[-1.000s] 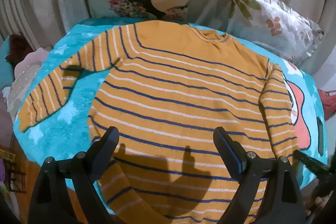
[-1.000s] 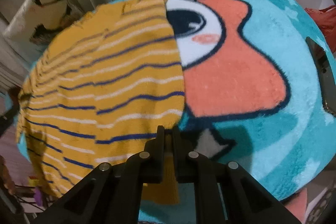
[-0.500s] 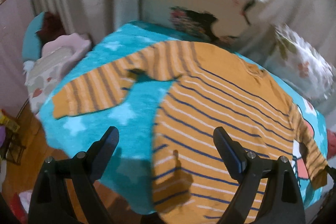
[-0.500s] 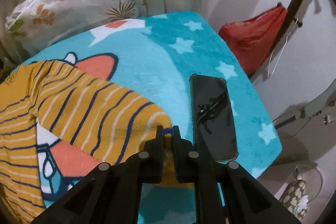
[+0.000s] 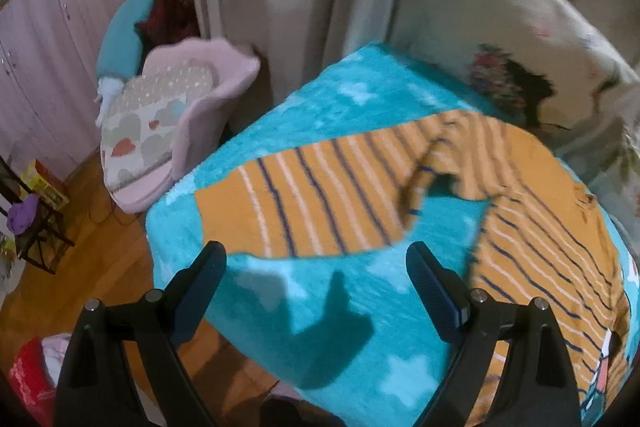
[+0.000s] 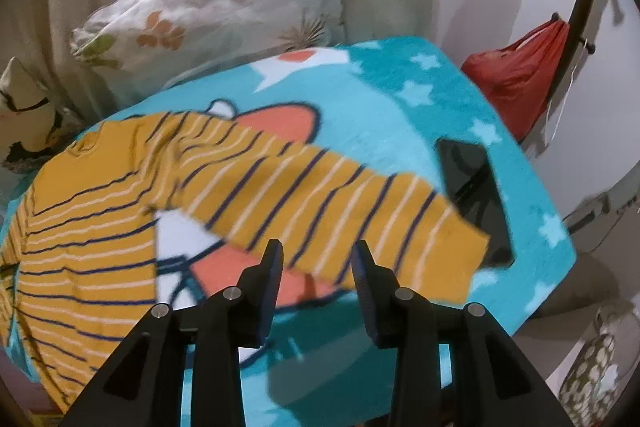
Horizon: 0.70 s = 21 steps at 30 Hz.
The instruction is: Fold small clothes
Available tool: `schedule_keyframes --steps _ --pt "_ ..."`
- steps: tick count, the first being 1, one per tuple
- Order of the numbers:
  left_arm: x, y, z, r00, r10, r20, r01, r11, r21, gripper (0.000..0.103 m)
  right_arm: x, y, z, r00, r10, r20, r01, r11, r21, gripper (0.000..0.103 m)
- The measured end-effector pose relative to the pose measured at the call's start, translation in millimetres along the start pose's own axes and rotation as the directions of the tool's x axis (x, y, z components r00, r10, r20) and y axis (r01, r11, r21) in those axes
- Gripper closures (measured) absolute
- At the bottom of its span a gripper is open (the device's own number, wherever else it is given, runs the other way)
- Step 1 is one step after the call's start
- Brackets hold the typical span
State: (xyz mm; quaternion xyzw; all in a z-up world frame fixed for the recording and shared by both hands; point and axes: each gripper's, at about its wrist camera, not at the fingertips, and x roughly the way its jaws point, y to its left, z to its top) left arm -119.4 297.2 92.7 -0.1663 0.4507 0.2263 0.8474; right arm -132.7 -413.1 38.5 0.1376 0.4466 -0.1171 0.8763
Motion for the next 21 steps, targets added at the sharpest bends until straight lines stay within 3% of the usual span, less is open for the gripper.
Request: schedule_keyframes --steps 5,12,13,14,15,17,19,21 --pt "55 39 20 0.995 -0.028 -0.092 0.021 0.997 -0.069 0.012 -4 54 -16 1.000 0.006 -0.017 -0.007 1.000 -0.012 0.064" --pt "103 57 33 0.985 -0.048 -0.164 0.043 0.998 -0.035 0.013 -1 155 -23 0.998 0.035 -0.044 -0.039 0.995 -0.087 0.064" --pt "104 57 34 0.986 -0.051 -0.161 0.049 0.999 -0.018 0.023 -1 169 -24 0.998 0.040 -0.048 -0.045 0.994 -0.100 0.064" --pt "104 55 37 0.988 -0.037 -0.153 0.040 0.999 0.019 0.045 0 185 -24 0.998 0.045 -0.051 -0.051 0.992 -0.117 0.064" --pt "103 54 39 0.989 -0.008 -0.145 0.017 0.998 0.060 0.057 1 197 -24 0.997 0.049 -0.053 -0.056 0.990 -0.133 0.064" --pt "103 56 47 0.990 0.028 -0.137 -0.011 0.992 0.124 0.094 2 224 -26 0.996 0.063 -0.056 -0.071 0.984 -0.162 0.064" --pt "105 68 59 0.990 0.029 -0.137 -0.012 0.992 0.125 0.098 2 246 -28 0.995 0.080 -0.060 -0.090 0.979 -0.185 0.064" --pt "109 86 77 0.990 0.086 -0.116 -0.072 0.991 0.115 0.103 2 264 -31 0.995 0.086 -0.058 -0.096 0.974 -0.207 0.064"
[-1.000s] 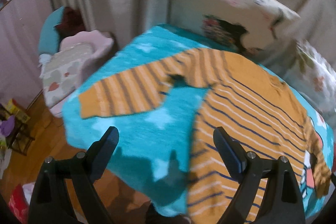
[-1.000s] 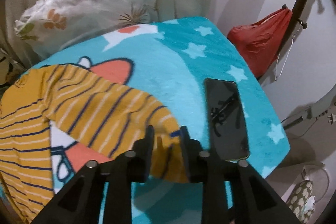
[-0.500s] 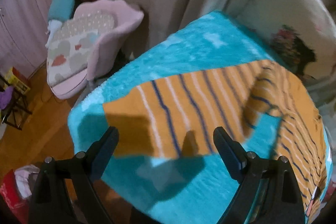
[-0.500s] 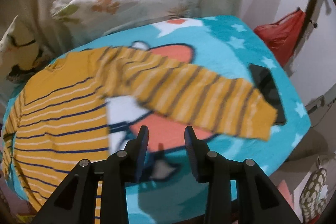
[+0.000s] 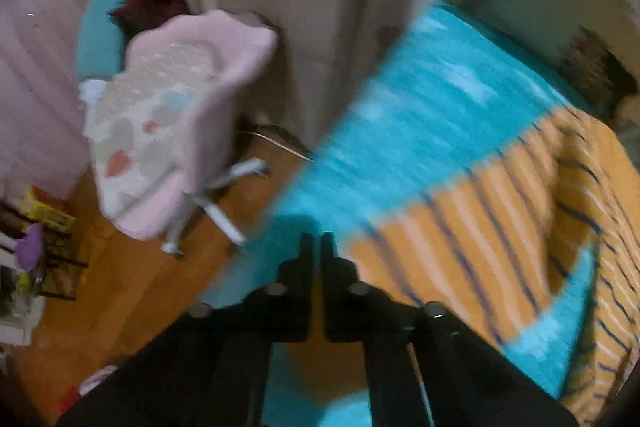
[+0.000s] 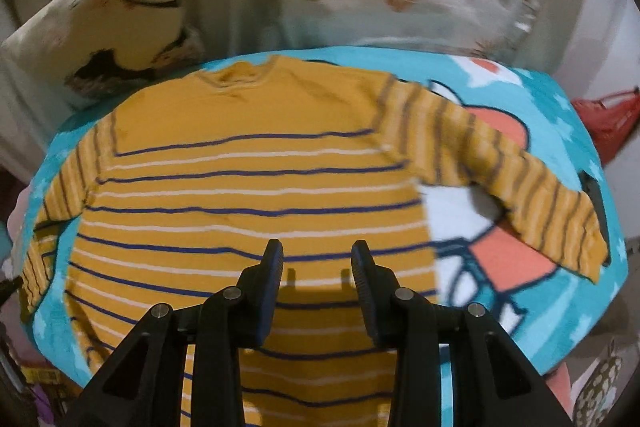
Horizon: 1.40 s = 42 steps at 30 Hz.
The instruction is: Fold small clothes
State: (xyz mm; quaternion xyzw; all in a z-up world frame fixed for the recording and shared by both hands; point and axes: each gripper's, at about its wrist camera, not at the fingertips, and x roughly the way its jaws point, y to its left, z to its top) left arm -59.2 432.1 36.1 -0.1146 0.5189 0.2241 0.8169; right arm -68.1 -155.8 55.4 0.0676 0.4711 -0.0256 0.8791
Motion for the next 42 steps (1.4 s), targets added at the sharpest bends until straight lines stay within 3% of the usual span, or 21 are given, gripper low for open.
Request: schedule_keyframes --steps 2,6,8,9,10,12,14,16,17,19,23,28,29,30,32,33,35,39,42 --pt "1 26 16 1.000 0.006 0.012 -0.006 0.999 -0.044 0.103 2 15 1 1.000 0.002 -0.001 -0.002 1.000 -0.017 0.064" --pt "-10 56 24 0.994 -0.109 0.024 0.111 0.990 -0.091 0.099 8 36 -2 1.000 0.012 -0.023 -0.013 0.999 -0.039 0.064" --pt "-17 58 16 0.979 -0.202 0.000 0.201 0.973 -0.110 0.070 11 47 -3 0.999 0.021 -0.035 -0.022 0.999 -0.043 0.064" --pt "-19 60 8 0.966 -0.259 -0.011 0.255 0.958 -0.129 0.062 14 52 -2 0.999 0.022 -0.038 -0.024 0.999 -0.045 0.064" --pt "-22 59 -3 0.944 -0.330 -0.023 0.323 0.934 -0.152 0.055 16 57 -1 0.999 0.024 -0.041 -0.026 0.998 -0.051 0.064" --pt "-26 51 -26 0.877 -0.480 -0.041 0.464 0.865 -0.191 0.052 19 68 2 0.998 0.029 -0.047 -0.032 0.998 -0.061 0.064" --pt "-28 37 -47 0.816 -0.575 -0.062 0.553 0.806 -0.209 0.048 22 80 5 0.998 0.037 -0.050 -0.041 0.996 -0.077 0.064" --pt "-24 17 -64 0.770 -0.630 -0.103 0.604 0.771 -0.203 0.043 24 92 8 0.998 0.044 -0.053 -0.049 0.994 -0.099 0.064" --pt "-21 12 -69 0.763 -0.634 -0.123 0.608 0.769 -0.198 0.042 25 99 10 0.997 0.049 -0.053 -0.054 0.992 -0.110 0.064" --pt "-11 0 -78 0.762 -0.628 -0.158 0.597 0.776 -0.202 0.042 24 112 12 0.997 0.057 -0.048 -0.063 0.989 -0.135 0.064" --pt "-8 1 -68 0.780 -0.616 -0.109 0.587 0.780 -0.216 0.039 19 126 14 0.998 0.063 -0.031 -0.068 0.983 -0.169 0.058" --pt "9 11 -46 0.774 -0.631 -0.055 0.586 0.746 -0.317 0.040 13 123 15 0.998 0.052 -0.022 -0.055 0.985 -0.164 0.058" --pt "11 13 -43 0.779 -0.626 -0.047 0.578 0.744 -0.336 0.047 12 120 15 0.999 0.048 -0.021 -0.051 0.987 -0.155 0.058" --pt "12 16 -40 0.789 -0.613 -0.045 0.563 0.750 -0.347 0.054 11 116 15 0.999 0.044 -0.021 -0.047 0.988 -0.148 0.058" --pt "16 26 -34 0.834 -0.548 -0.061 0.494 0.792 -0.358 0.095 11 112 15 0.999 0.032 -0.022 -0.035 0.991 -0.128 0.058" --pt "19 31 -32 0.845 -0.530 -0.069 0.474 0.802 -0.364 0.095 10 110 15 0.999 0.028 -0.021 -0.030 0.992 -0.123 0.058" --pt "23 46 -25 0.848 -0.528 -0.052 0.468 0.791 -0.395 0.095 9 106 13 1.000 0.020 -0.018 -0.021 0.993 -0.112 0.058" --pt "8 70 2 0.912 -0.410 0.019 0.390 0.851 -0.352 0.097 9 103 9 1.000 0.011 -0.018 -0.012 0.995 -0.097 0.058" --pt "-3 91 29 0.927 -0.364 0.088 0.370 0.856 -0.360 0.099 11 104 8 1.000 0.008 -0.022 -0.010 0.996 -0.092 0.058"
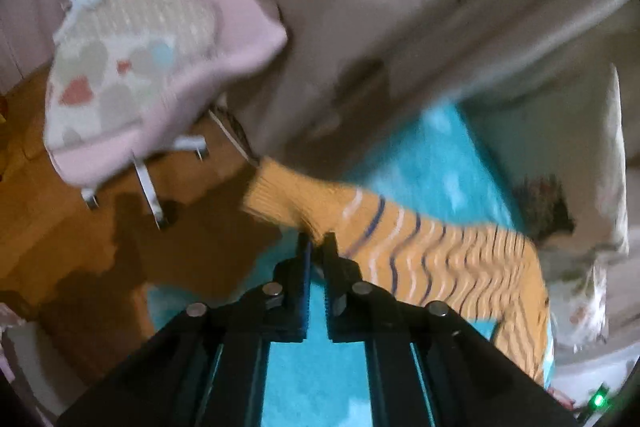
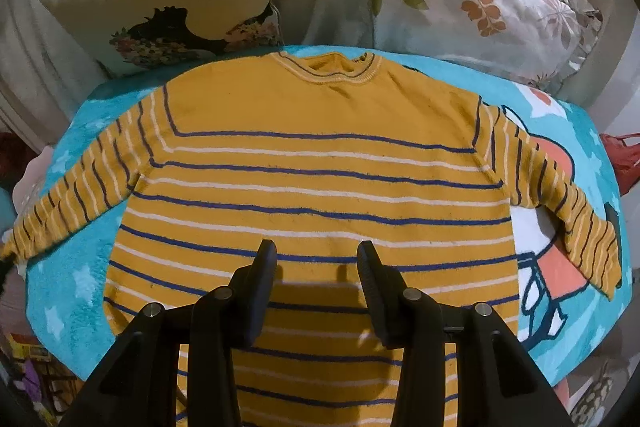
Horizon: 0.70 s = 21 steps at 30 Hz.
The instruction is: Fold small clothes
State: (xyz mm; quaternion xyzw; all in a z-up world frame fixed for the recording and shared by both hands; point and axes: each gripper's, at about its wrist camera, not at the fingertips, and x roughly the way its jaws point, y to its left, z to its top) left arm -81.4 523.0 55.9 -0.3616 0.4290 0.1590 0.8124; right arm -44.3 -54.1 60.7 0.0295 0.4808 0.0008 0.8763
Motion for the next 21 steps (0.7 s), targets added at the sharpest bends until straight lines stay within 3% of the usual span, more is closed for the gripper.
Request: schedule_keyframes --steps 3,6,11,12,13,14,15,18,21 --pt "-17 -6 25 0.995 0.049 0.091 -0.052 0.998 0.032 0.103 1 2 -1 1.000 -0.005 0.000 0.005 1.000 -0.008 0.058" --pt "-32 -23 35 0.990 0.018 0.140 -0.031 0.996 0.089 0.103 0 2 -5 1.000 -0.003 0.001 0.003 1.000 -0.020 0.058" --pt "-33 -50 21 0.995 -0.012 0.101 -0.005 0.987 0.163 0.101 -3 0 -13 0.999 0.032 -0.001 -0.032 0.998 -0.053 0.058" --pt "-32 -49 13 0.997 -0.028 0.075 0.017 0.988 0.151 0.095 -2 -1 -13 0.999 0.035 -0.004 -0.036 0.997 -0.063 0.058" --pt "-28 -47 5 0.998 -0.044 0.050 0.037 0.991 0.127 0.078 -2 -3 -14 0.999 0.035 -0.008 -0.035 0.997 -0.069 0.058" --pt "-23 -42 -7 0.998 -0.060 0.020 0.059 0.995 0.081 0.055 -1 -5 -13 0.999 0.039 -0.010 -0.039 0.997 -0.067 0.058" --pt "-18 -38 -13 0.998 -0.068 0.006 0.068 0.997 0.044 0.046 0 -8 -12 0.999 0.048 -0.012 -0.048 0.997 -0.059 0.058" --pt "7 -18 -33 0.991 -0.115 -0.064 0.109 0.989 -0.102 0.042 0 -12 -8 0.997 0.070 -0.009 -0.071 0.997 -0.040 0.058" --pt "37 -7 -39 0.983 -0.135 -0.122 0.115 0.981 -0.156 0.041 -1 -11 -6 0.997 0.073 -0.002 -0.073 0.996 -0.056 0.058"
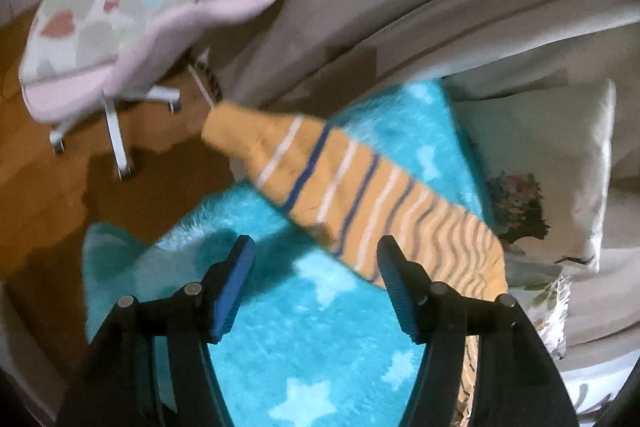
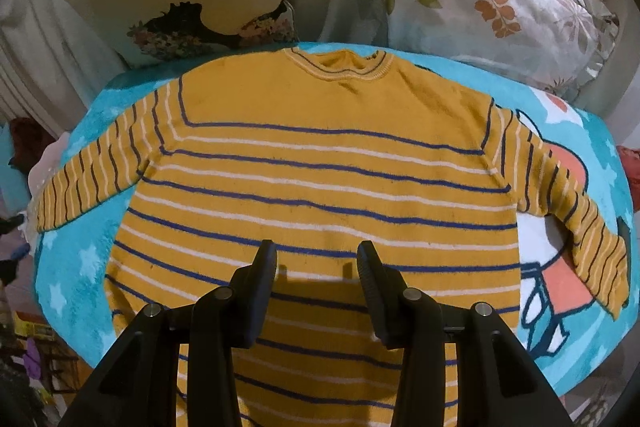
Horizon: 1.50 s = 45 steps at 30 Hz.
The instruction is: Fold small clothes
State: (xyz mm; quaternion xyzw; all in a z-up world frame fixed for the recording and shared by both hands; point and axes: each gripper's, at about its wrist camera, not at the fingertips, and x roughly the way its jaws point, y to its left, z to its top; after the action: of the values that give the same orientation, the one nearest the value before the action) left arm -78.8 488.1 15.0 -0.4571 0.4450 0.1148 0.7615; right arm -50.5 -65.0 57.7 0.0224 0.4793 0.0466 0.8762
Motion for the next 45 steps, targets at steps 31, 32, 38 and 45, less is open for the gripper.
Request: schedule_keyframes --steps 31,32,38,45 --pt "4 -321 -147 0.978 -0.209 0.023 0.142 0.739 0.659 0.096 -6 -119 -35 0.999 -0.036 0.006 0.036 0.995 0.093 0.058" --pt "18 -345 -172 0.976 -0.218 -0.010 0.166 0.713 0.681 0.096 -8 -129 -36 0.999 -0.034 0.010 0.033 0.995 0.098 0.058" --pt "117 -420 -294 0.956 -0.171 -0.237 0.291 0.635 0.716 0.095 -10 -206 -32 1.000 -0.022 0.000 0.022 0.990 0.143 0.058" --pt "181 -399 -361 0.905 -0.042 -0.423 0.342 0.662 0.667 0.080 -6 -251 -21 1.000 0.000 0.001 0.000 0.993 0.122 0.058"
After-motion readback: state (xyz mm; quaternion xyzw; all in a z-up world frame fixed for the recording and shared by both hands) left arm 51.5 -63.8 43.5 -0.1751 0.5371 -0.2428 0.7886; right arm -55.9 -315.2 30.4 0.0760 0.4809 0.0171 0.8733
